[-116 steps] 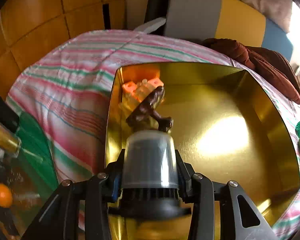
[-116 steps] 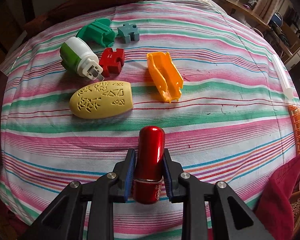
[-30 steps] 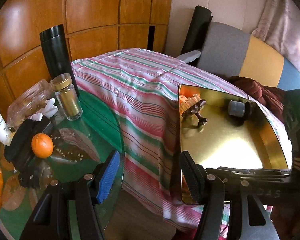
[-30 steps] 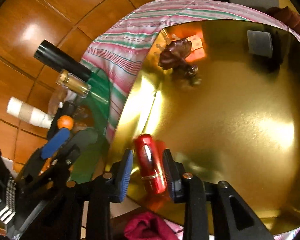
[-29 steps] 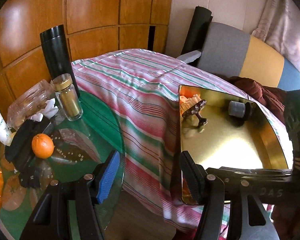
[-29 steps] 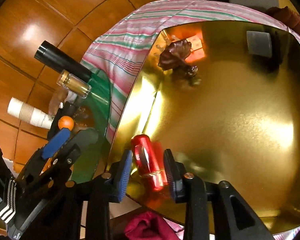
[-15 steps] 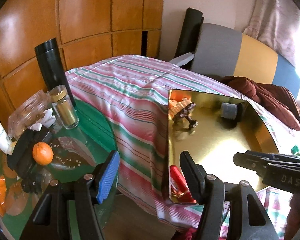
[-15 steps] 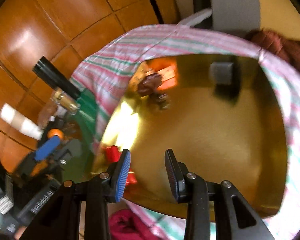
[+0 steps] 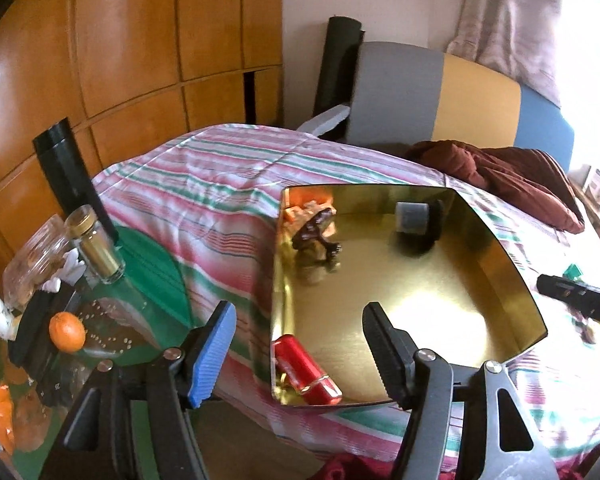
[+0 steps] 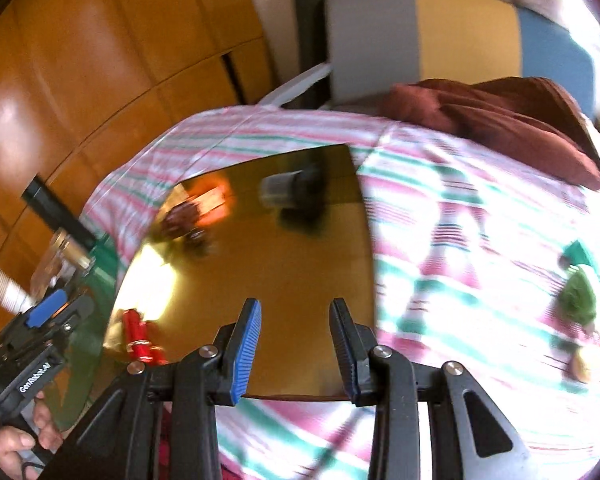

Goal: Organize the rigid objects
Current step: 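Grasp the white-green plug with the left gripper while the right gripper approaches the orange piece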

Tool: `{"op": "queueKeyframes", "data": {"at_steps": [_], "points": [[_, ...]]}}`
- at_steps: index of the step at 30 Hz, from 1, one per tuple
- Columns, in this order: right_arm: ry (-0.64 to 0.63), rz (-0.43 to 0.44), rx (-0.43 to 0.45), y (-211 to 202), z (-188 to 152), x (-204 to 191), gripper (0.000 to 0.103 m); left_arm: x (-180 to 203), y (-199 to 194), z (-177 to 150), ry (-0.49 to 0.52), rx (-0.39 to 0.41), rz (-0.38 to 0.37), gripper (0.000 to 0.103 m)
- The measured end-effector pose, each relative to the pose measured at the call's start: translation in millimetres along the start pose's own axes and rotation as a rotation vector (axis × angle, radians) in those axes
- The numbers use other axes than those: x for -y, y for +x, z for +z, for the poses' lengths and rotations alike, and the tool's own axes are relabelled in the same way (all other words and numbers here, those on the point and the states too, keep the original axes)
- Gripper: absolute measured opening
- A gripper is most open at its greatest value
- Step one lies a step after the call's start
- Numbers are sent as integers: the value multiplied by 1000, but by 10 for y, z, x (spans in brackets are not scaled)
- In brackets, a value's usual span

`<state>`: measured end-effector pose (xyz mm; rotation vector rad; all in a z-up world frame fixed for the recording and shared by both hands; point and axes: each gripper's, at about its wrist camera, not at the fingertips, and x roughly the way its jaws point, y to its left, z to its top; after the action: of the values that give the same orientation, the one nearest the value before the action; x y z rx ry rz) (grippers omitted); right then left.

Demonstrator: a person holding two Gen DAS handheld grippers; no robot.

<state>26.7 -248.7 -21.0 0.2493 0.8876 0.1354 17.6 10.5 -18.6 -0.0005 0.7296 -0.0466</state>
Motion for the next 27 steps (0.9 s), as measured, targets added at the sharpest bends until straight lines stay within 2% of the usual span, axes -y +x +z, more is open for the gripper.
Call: {"op": "queueKeyframes", "data": {"at_steps": [13, 17, 21, 27], "points": [[220, -248, 118, -623, 86, 1534, 35, 539, -23, 75, 117, 0, -64, 69], [274, -329, 153, -783, 81, 1940, 36, 726, -21, 97, 160, -3, -92, 74], [322, -417, 183, -913, 34, 2371, 40, 913, 3, 111, 204, -11, -109, 74], [454, -553, 194, -1025, -186, 3152, 41, 1230, 75, 119, 239, -66, -186, 74]]}}
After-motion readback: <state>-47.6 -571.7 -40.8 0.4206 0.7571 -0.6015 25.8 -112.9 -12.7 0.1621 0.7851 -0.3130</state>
